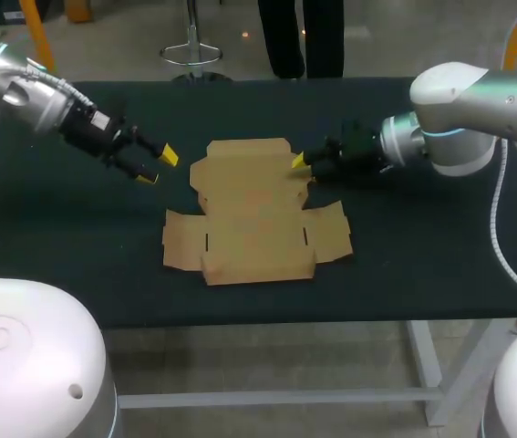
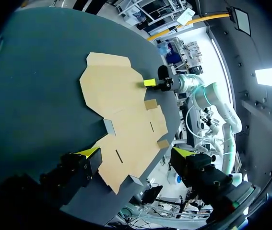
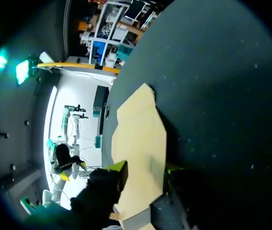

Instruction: Assemble the packaging by folding the flat box into shape, placing the metal phone stand inside, and closing the box properly

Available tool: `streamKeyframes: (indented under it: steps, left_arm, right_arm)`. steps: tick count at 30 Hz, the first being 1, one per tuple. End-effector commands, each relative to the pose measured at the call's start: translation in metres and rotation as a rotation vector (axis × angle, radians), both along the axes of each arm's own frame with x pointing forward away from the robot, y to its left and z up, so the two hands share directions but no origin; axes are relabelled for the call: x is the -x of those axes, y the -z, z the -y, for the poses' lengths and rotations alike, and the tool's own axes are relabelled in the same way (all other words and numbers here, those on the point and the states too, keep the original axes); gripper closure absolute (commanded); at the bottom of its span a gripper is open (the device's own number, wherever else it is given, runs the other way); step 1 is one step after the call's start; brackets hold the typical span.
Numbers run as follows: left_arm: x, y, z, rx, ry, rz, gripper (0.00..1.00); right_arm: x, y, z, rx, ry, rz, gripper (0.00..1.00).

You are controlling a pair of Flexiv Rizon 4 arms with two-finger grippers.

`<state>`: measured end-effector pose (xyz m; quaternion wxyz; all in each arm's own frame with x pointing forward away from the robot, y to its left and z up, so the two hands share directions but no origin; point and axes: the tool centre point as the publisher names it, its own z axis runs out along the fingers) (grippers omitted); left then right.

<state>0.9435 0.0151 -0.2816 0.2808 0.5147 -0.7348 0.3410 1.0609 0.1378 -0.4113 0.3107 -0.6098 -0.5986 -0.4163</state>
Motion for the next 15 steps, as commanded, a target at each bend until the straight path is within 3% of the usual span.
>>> streamKeyframes:
  steps: [1,4,11,15]
  left_arm:
    - [0.004,0.0,-0.002,0.001,-0.005,0.001,0.0]
    - [0.005,0.0,-0.003,0.002,-0.004,-0.003,0.0]
    - [0.005,0.001,-0.003,0.015,0.027,-0.024,0.0]
    - [0.005,0.002,-0.003,0.033,0.054,-0.041,0.0]
  right_arm:
    - [-0.002,0.009,-0.004,-0.012,-0.004,0.003,0.54]
    - [0.0,0.01,-0.005,-0.023,0.0,0.04,0.6]
    - [0.005,0.0,-0.006,-0.036,0.01,0.104,0.95]
    - [0.007,-0.005,-0.005,-0.042,0.018,0.127,1.0]
